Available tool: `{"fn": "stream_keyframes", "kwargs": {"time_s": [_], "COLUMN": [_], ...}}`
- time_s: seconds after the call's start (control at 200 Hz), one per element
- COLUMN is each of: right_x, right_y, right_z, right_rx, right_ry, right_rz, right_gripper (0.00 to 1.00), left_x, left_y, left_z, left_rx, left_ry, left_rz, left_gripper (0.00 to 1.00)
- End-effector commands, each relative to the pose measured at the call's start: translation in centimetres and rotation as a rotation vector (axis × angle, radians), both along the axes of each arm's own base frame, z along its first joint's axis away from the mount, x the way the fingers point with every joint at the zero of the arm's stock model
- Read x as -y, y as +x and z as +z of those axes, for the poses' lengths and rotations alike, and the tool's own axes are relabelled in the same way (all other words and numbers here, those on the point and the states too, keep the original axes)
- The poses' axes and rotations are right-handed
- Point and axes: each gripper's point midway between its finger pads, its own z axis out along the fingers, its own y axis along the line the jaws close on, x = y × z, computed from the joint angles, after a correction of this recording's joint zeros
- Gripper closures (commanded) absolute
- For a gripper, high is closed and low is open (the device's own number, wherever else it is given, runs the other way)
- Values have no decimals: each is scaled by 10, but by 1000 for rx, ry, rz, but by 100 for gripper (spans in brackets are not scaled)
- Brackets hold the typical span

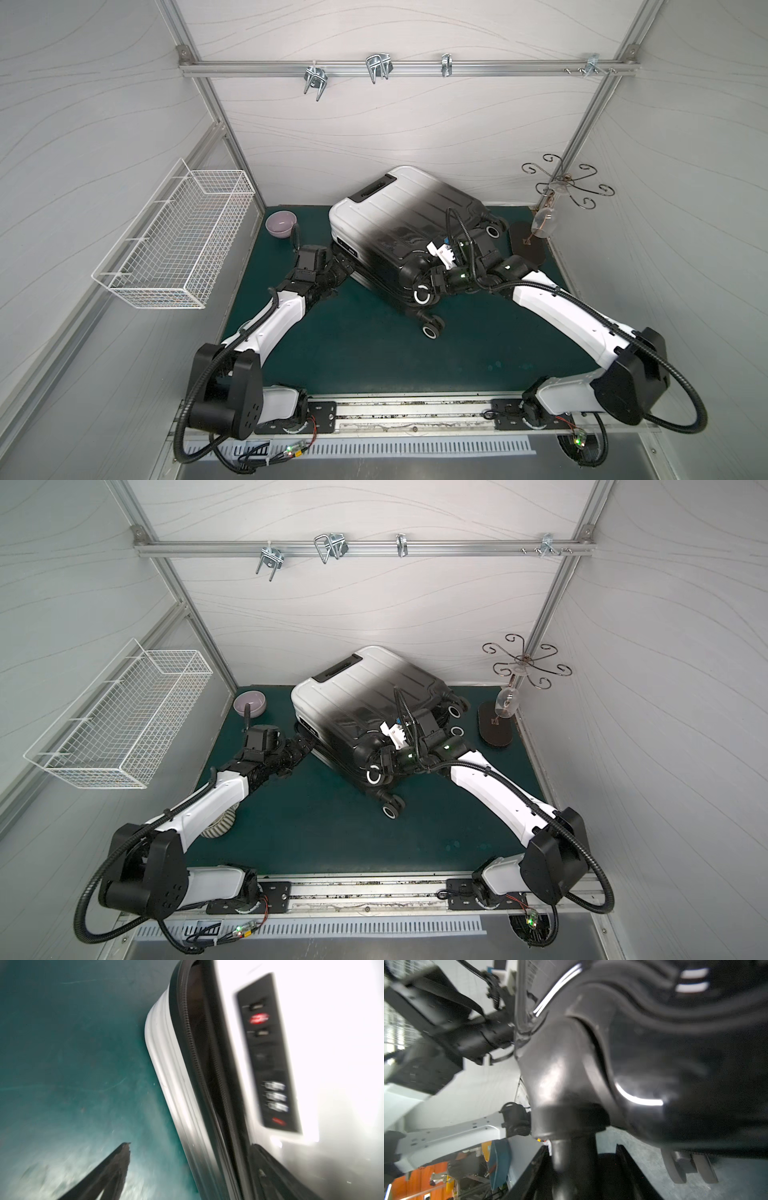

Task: Close the suitcase zippers
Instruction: Adjust the suitcase at the center of the board.

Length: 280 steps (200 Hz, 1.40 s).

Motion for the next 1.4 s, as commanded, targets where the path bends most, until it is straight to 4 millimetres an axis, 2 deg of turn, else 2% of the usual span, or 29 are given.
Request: {"fn": "stream_keyframes", "kwargs": {"time_s": [0.0,0.065,0.13,0.275,0.33,0.39,0.46,0.495,0.575,0.62,0.675,0.72,0.775,0.87,0.915,0.985,1.035,1.1,1.191,1.276,1.396], "right_x": [2,-17,-44,-133,-152,-155,-140,-129,-92,-64,-25,15,69,153,176,190,192,184,164,157,148], "right_y": [-15,-23,-33,-34,-31,-31,-34,-38,-39,-30,-14,5,31,58,65,74,81,91,96,104,115], "right_z": [-20,-23,-26,-12,-11,-10,4,13,42,61,75,73,62,39,39,48,49,42,29,18,7], "right_rx": [-60,-75,-103,-196,-194,-190,-137,-114,-34,35,128,204,277,234,187,222,228,213,172,165,142], "right_ry": [-56,-43,-22,101,90,90,112,118,116,96,17,-118,-317,-595,-610,-639,-646,-627,-566,-557,-542], "right_rz": [-33,-25,-17,4,26,55,102,140,167,132,57,-37,-170,-279,-318,-348,-357,-339,-286,-265,-226], "right_gripper": [100,100,100,100,88,67,45,38,32,30,27,21,2,1,1,1,1,3,7,7,12], "left_x": [-7,-16,-31,-64,-74,-78,-77,-75,-67,-60,-46,-32,-8,17,23,31,37,48,60,67,83], "left_y": [-22,-35,-47,-58,-60,-63,-68,-71,-77,-82,-90,-98,-111,-136,-147,-157,-159,-156,-152,-150,-146], "left_z": [12,20,33,78,92,105,115,118,119,116,113,112,108,91,83,75,71,68,64,58,46], "left_rx": [-46,-68,-71,-18,-15,-12,-7,-2,-1,-8,-11,-13,-17,-71,-107,-134,-136,-137,-140,-131,-103], "left_ry": [44,92,163,258,266,284,305,302,279,260,260,267,265,273,271,255,253,244,264,262,168], "left_rz": [-4,9,34,102,119,108,76,59,17,-11,-58,-100,-175,-256,-274,-301,-308,-324,-341,-342,-338], "left_gripper": [9,9,8,7,7,7,7,7,7,7,6,3,0,0,1,0,0,0,0,1,1]}}
